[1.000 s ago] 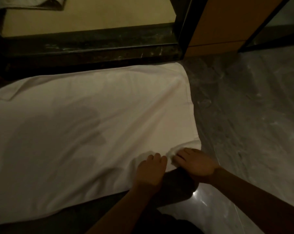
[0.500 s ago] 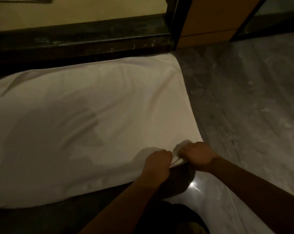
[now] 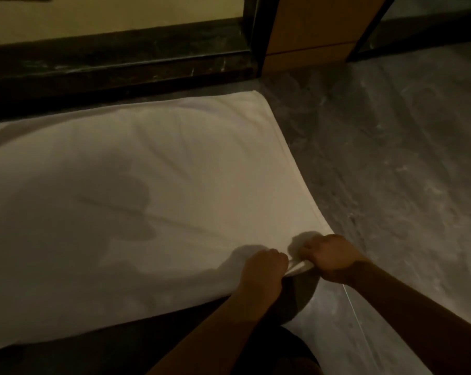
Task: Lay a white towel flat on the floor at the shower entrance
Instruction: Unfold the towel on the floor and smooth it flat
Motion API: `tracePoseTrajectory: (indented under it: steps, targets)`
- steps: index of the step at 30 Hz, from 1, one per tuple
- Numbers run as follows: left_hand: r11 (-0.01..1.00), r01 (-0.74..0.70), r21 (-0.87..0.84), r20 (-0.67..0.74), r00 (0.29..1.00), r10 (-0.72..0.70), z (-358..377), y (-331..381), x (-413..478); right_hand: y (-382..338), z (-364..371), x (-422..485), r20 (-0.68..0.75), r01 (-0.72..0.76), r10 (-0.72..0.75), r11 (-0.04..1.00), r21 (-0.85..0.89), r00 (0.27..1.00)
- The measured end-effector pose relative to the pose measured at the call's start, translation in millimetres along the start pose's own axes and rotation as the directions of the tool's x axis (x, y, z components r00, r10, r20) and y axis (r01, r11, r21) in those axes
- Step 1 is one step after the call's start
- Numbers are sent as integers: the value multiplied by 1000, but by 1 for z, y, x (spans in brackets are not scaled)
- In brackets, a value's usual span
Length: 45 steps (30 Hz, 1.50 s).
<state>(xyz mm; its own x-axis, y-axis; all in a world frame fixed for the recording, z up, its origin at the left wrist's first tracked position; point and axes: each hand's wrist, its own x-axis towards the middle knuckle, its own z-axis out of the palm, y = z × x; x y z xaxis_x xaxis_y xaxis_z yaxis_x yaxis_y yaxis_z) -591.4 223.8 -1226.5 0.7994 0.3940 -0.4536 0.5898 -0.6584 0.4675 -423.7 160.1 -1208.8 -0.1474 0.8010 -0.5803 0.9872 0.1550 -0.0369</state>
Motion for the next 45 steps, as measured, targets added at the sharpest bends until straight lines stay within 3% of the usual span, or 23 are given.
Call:
tracePoseTrajectory:
  steps: [2,4,7,10,13,16,20,24,29,33,40,45]
  targets:
    - [1000,-15,-27,19,1000,16,2,8,3,5,9,-5,55,-55,52,997,61,997]
    - [999,-18,-51,40,999,20,4,13,7,12,23,-10,127,-66,64,998,9,990]
    - [996,-55,-74,52,997,59,4,9,11,15,18,-14,155,-11,10,1000,7,988]
    - [990,-113,-80,-1,994,113,-7,-5,17,22,-3,-7,26,89,-89,996,3,996]
    - [991,-84,-107,-121,990,71,-35,-29,37,34,-34,30,-144,67,-62,997,26,988]
    - [1000,-15,-9,-286,958,12,-74,-63,67,44,-76,89,-327,36,-36,999,-7,944]
    - [988,111,110,-414,909,-56,-129,-118,107,67,-128,173,-397,-101,130,990,94,909]
    - [967,251,41,-499,844,-197,-176,-166,136,98,-162,233,-422,-231,305,948,219,854]
    - [948,317,-3,-558,786,-265,-210,-198,167,135,-167,276,-260,-425,536,821,382,803]
    - [930,368,-11,-544,778,-315,-224,-212,185,151,-165,283,-312,-458,566,814,356,763]
    - [843,520,-141,-484,706,-517,-233,-230,190,171,-175,293,-291,-479,640,744,466,711]
    - [833,503,-232,-514,663,-544,-247,-237,195,178,-186,300,-365,-487,697,703,519,617]
